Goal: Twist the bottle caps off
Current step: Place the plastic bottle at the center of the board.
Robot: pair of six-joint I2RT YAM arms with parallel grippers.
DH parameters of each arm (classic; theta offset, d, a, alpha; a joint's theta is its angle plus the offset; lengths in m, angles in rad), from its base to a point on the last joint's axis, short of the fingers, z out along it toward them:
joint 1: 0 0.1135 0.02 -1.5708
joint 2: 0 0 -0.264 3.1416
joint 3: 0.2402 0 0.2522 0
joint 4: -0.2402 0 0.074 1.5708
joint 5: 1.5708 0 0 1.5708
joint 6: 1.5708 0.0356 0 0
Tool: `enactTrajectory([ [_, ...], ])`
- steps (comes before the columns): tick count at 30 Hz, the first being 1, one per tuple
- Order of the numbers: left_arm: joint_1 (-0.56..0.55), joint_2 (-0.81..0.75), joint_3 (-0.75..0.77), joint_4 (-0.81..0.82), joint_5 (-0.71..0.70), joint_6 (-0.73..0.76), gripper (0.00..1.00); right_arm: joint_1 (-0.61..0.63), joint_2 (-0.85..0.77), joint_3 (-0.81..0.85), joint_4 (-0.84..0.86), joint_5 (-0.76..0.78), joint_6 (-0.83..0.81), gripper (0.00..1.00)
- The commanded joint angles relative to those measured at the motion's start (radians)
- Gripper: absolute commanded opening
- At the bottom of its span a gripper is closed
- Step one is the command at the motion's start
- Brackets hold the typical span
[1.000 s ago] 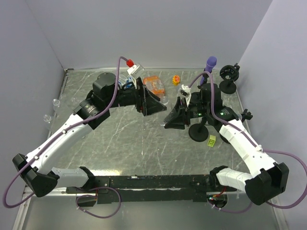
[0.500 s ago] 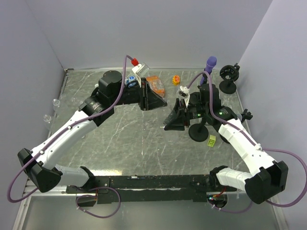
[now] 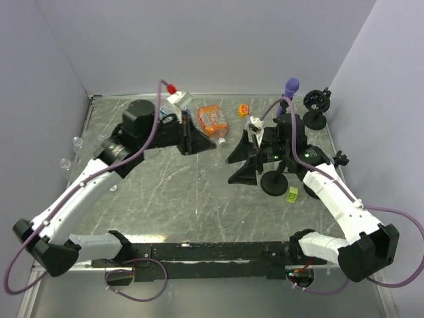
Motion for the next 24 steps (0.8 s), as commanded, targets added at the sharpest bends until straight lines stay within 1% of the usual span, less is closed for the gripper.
enactTrajectory([
  [1,0.071,-0.112,0.005,-0.097,-0.107,0.073,0.01,-0.048,-0.026,0.068,-0.038,-0.023,-0.070,0.99],
  [4,0.102,-0.145,0.048,-0.248,-0.311,0.145,0.01,-0.128,-0.046,0.094,-0.114,-0.044,-0.141,0.99],
  [6,0.126,-0.155,0.080,-0.313,-0.493,0.185,0.01,-0.194,-0.057,0.103,-0.193,-0.118,-0.231,0.99],
  [8,0.160,-0.150,0.098,-0.338,-0.651,0.218,0.01,-0.232,-0.066,0.093,-0.285,-0.185,-0.340,0.99],
  [11,0.241,-0.129,0.100,-0.284,-0.820,0.260,0.01,-0.242,-0.096,0.030,-0.384,-0.208,-0.505,0.99],
  [14,0.336,-0.090,0.091,-0.176,-0.911,0.294,0.01,-0.245,-0.119,-0.048,-0.391,-0.192,-0.579,0.99],
  [16,0.408,-0.054,0.082,-0.084,-0.936,0.297,0.01,-0.251,-0.120,-0.082,-0.408,-0.196,-0.638,0.99],
  [19,0.511,-0.005,0.057,0.061,-0.939,0.297,0.01,-0.275,-0.115,-0.111,-0.467,-0.221,-0.742,0.99],
  [21,0.565,0.058,0.066,0.151,-0.925,0.294,0.01,-0.282,-0.110,-0.124,-0.487,-0.228,-0.774,0.99],
  [24,0.634,0.159,0.101,0.211,-0.907,0.278,0.01,-0.285,-0.104,-0.116,-0.541,-0.245,-0.831,0.99],
])
